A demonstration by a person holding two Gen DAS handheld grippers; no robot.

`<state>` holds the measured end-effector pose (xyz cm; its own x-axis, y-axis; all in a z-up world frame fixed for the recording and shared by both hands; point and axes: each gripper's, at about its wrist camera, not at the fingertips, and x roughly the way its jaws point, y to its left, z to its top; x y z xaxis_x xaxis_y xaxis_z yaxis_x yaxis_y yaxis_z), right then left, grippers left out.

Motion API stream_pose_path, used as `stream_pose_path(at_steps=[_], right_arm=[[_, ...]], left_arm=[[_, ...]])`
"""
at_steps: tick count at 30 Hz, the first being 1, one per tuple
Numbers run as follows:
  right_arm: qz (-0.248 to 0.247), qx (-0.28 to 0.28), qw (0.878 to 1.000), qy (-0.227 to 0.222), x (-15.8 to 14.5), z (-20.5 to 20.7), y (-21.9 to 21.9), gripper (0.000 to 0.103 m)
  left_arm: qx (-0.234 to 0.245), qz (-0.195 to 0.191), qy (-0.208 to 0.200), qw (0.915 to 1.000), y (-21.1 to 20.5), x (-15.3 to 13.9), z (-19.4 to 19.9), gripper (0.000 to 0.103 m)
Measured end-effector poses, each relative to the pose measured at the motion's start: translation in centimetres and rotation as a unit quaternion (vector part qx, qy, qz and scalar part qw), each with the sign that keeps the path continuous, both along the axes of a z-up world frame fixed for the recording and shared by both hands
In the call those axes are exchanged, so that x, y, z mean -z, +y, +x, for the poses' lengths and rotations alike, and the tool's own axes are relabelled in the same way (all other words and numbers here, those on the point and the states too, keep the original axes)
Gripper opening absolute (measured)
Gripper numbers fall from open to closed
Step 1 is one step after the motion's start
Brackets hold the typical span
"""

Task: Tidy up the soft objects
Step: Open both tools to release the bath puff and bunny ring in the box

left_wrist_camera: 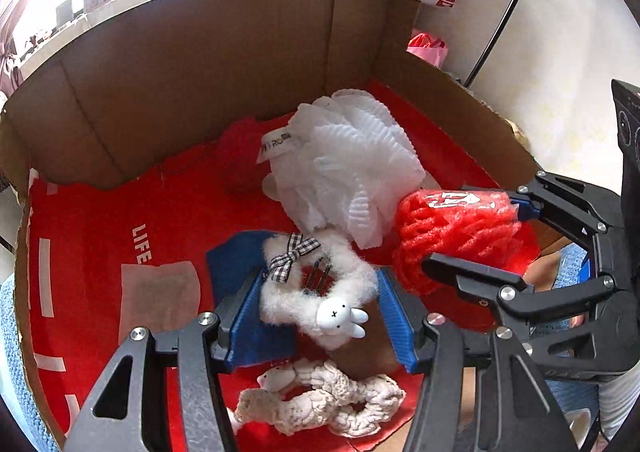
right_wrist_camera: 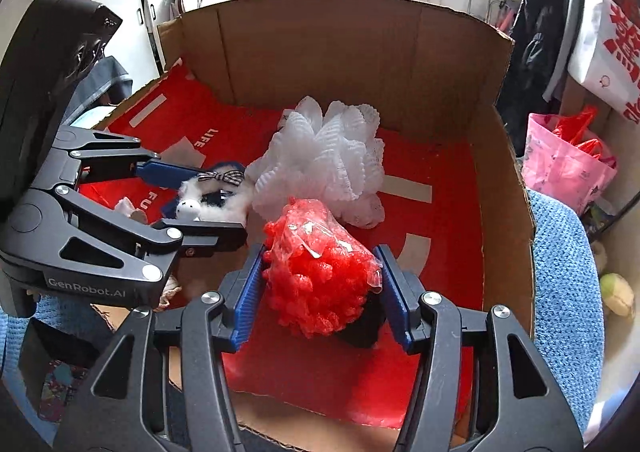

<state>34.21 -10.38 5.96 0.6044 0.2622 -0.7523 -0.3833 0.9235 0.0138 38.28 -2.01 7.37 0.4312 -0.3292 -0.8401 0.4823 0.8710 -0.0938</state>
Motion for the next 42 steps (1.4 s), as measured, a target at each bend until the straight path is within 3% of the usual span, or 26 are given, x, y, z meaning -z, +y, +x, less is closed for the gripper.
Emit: stream_pose_path(at_steps=[12,16,23,37,42], right_arm=[[0.012,-0.005,1.0,0.016,0.2,0.2,-0.3,0.055],[0.01,-0.006,1.0,0.016,0.2,0.1,-0.2,0.059],[0.007,-0.003,1.0,0.014,0.2,-0.2,-0.2,0.065],[0.007,-0.001,1.0,-0.005,-1.5,-1.8,-0.1,0.072],[0.003,0.013,1.0,-0.025,-2.7,-3.1,-0.3,0.083]], left_arm=[[0.005,0.006,-0.008,0.9999,-1.0,0.3,0.3,0.062],[-0.001,-0.002,-0.006,1.0,-0.3,0.1,0.1,0.071],[-0.014,-0.015,-0.008,0.9998,1.0,-0.4,-0.1,0.077],[-0.06,-0.033,-0.048,0.9965,3.7,-3.3,-3.6,0.094],[-0.086,-0.033,-0.073,0.9931,4.5,-4.4,-5.8,0.098]])
